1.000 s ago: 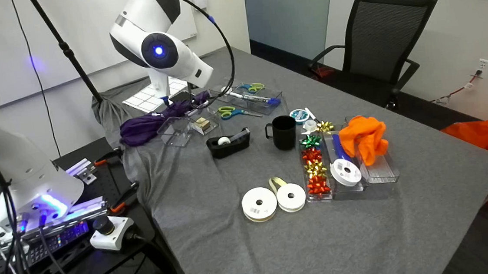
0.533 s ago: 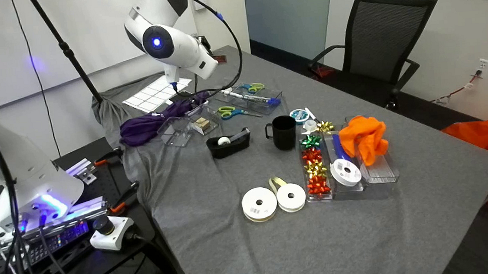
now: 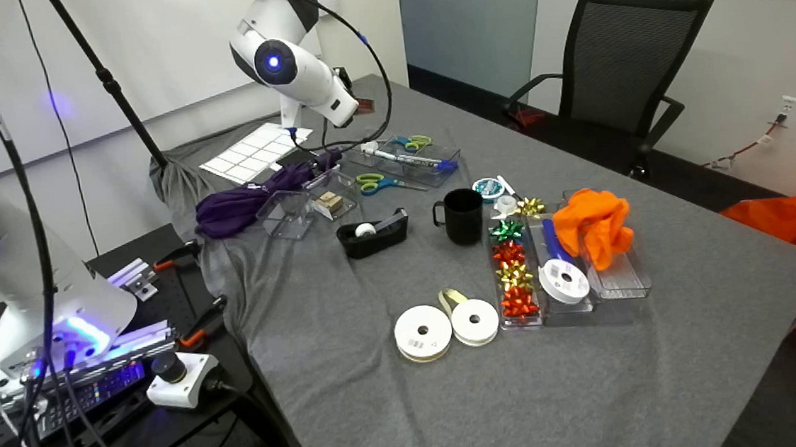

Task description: Put the white object inside the container

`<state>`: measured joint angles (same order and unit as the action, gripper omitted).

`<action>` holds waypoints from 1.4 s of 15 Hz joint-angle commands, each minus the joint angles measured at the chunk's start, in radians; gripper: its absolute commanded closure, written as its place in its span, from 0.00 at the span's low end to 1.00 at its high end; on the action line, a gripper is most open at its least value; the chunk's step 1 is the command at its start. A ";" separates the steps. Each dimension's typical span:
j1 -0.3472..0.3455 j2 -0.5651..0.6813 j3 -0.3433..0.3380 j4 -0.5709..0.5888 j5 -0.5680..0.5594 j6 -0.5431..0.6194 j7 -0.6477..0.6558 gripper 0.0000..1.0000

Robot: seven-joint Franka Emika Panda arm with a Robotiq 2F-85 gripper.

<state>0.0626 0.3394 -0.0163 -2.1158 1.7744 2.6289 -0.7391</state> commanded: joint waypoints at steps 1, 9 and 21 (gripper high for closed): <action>-0.001 0.000 -0.001 0.000 0.000 0.000 0.000 0.70; 0.085 0.163 0.018 0.129 0.027 0.211 0.009 0.93; 0.137 0.296 0.012 0.243 0.036 0.239 0.056 0.16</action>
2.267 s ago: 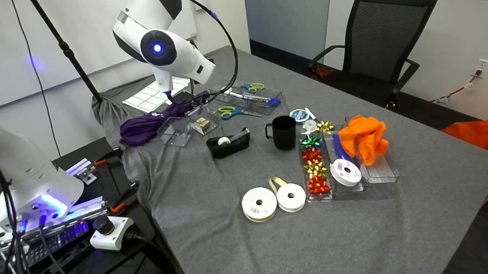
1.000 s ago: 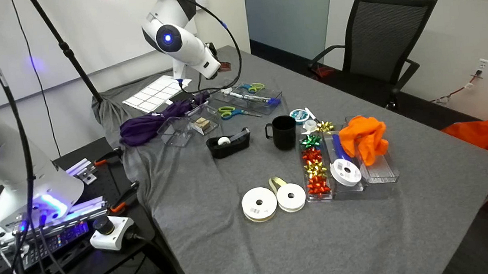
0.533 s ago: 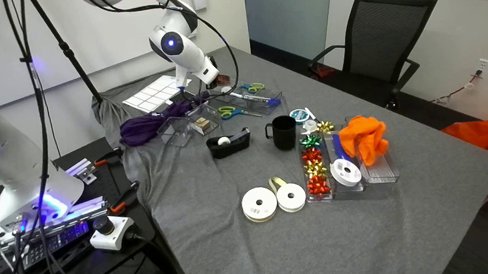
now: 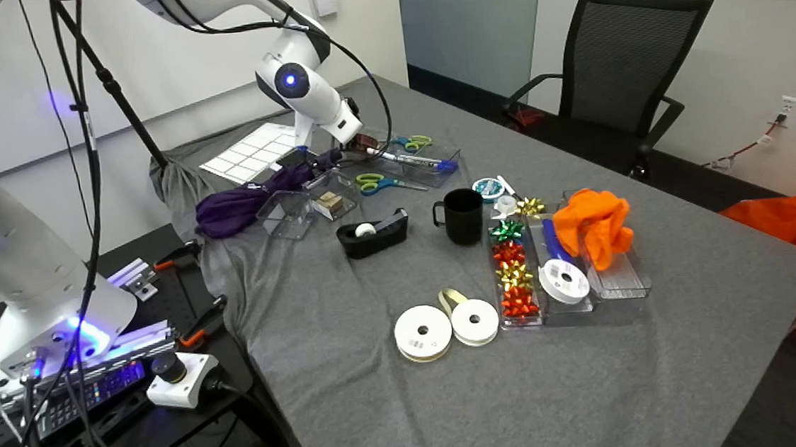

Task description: Put the white object inside the container

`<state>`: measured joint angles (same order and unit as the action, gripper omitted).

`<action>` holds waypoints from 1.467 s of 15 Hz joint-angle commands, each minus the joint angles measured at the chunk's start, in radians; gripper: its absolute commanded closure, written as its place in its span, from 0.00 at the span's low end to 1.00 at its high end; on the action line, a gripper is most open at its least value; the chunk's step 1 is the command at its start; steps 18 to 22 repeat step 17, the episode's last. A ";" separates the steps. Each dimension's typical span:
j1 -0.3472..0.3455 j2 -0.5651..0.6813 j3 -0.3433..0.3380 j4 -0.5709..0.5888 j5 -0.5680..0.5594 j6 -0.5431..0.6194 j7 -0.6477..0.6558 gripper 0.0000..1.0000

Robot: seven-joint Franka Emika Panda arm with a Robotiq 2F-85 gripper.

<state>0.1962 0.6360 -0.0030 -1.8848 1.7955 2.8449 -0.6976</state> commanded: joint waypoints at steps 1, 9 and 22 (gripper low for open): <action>0.003 -0.006 -0.002 0.006 0.007 0.021 0.023 0.09; -0.005 -0.096 -0.001 -0.073 -0.088 -0.017 0.088 0.00; -0.028 -0.284 -0.014 -0.243 -0.245 -0.100 0.107 0.00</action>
